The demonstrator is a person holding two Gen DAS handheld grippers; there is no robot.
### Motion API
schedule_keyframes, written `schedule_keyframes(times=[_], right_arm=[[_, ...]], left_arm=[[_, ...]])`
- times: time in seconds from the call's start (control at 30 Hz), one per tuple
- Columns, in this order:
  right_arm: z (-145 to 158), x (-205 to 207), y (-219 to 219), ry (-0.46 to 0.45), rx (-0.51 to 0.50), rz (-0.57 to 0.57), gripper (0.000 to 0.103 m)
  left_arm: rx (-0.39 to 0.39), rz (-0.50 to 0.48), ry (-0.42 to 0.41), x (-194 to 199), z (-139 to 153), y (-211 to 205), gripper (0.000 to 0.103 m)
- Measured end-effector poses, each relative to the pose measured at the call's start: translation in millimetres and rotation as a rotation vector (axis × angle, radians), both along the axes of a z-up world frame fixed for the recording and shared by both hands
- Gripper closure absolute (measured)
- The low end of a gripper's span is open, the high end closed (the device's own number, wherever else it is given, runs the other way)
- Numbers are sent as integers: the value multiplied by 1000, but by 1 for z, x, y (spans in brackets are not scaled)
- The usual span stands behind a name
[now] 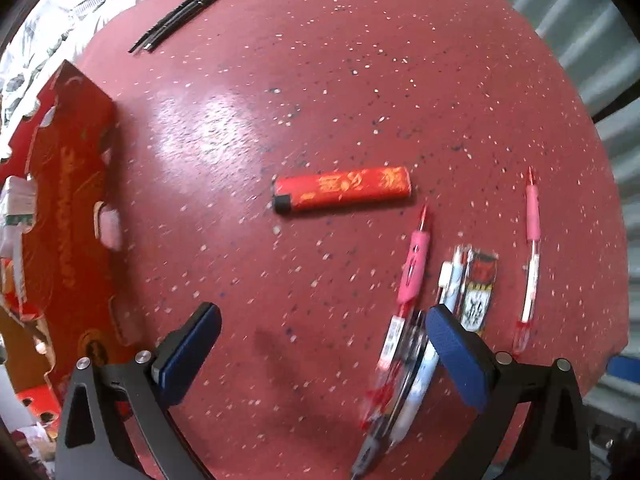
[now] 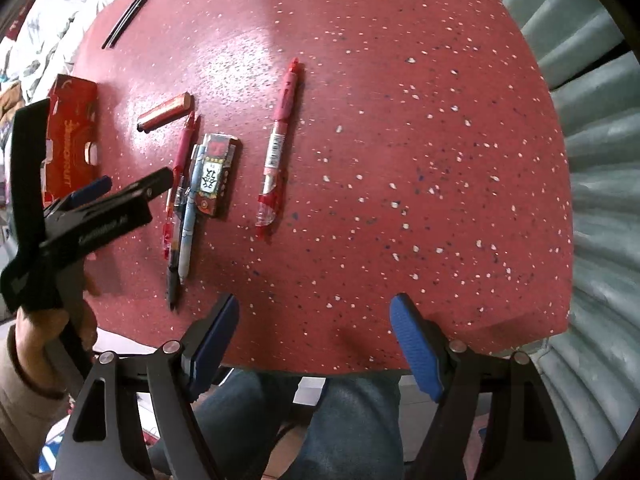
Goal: Organize rigid objects
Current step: 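Bring both tools back over the remaining pens on the table, then grasp the pink pen with left tool while right tool grasps the red pen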
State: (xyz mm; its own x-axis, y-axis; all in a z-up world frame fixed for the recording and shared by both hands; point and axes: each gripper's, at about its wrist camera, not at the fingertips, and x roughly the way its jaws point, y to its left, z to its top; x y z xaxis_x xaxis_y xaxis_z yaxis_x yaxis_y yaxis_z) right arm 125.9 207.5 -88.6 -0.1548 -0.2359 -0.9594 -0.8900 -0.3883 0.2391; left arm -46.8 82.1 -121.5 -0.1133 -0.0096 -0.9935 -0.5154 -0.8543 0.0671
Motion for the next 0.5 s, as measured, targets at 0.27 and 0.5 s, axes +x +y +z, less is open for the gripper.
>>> schedule_keyframes(times=[0.27,0.5], right_arm=[[-3,0,0,14,0,12,22],[-8,-20,7,24,29,27,22]], left_arm=[[-81,36,7,-13,-11,-19,0],[-61,-4,6,-10,-6,-22,0]])
